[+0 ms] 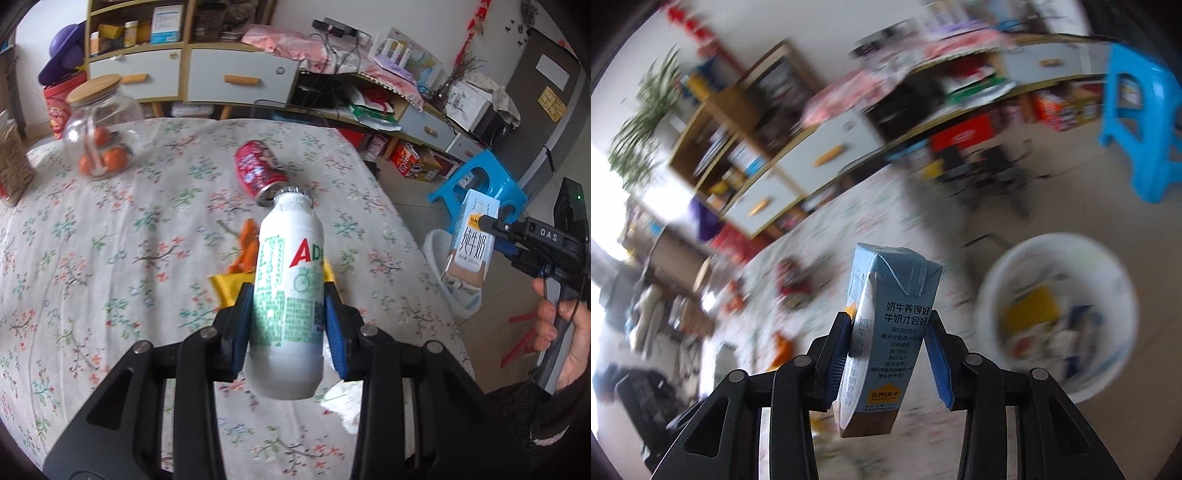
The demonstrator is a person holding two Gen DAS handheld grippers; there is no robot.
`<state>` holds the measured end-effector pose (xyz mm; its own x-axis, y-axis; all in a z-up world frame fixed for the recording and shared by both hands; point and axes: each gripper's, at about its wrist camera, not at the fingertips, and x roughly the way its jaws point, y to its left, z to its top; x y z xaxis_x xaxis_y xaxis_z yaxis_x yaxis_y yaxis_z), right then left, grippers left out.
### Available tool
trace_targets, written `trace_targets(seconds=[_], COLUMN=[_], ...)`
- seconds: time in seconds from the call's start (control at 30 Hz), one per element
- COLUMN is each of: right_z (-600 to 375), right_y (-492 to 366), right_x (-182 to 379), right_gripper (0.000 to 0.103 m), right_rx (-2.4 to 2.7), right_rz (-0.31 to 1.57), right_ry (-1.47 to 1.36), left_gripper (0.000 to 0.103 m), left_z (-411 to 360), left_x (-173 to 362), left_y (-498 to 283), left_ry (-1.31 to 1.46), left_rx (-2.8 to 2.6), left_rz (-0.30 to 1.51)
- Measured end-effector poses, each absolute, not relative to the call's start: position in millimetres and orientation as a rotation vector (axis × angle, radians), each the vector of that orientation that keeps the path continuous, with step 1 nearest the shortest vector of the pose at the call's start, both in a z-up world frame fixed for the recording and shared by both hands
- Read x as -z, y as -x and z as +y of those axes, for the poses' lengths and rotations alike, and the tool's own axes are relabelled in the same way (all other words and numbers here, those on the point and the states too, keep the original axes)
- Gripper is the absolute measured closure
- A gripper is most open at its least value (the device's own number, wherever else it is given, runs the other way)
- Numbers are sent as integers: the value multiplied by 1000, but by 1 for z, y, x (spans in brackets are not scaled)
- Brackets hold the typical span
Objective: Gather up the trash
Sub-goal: 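Carry the bottle and carton over the white bin and open both tools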
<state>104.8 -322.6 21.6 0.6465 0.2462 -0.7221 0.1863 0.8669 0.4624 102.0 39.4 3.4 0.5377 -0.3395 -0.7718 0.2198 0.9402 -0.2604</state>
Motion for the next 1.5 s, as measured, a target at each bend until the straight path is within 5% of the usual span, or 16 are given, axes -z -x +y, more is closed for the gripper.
trace_targets(seconds=[0.47, 0.6, 1.4, 1.43, 1.5], right_z=[-428, -437, -490, -491, -489], right_y=[-94, -88, -35, -35, -36], right_x=[4, 3, 3, 3, 2], right_gripper=[60, 42, 37, 37, 36], right_rx=[183, 191, 268, 267, 262], right_rz=[929, 932, 915, 913, 910], right_ry=[-613, -615, -626, -628, -625], left_gripper=[64, 64, 63, 54, 17], left_z=[-80, -110, -243, -245, -244], left_x=[-1, 0, 20, 20, 17], left_y=[-120, -124, -137, -136, -135], left_ry=[13, -20, -123, -140, -164], left_rx=[500, 531, 747, 744, 688], left_rz=[985, 998, 1012, 1007, 987])
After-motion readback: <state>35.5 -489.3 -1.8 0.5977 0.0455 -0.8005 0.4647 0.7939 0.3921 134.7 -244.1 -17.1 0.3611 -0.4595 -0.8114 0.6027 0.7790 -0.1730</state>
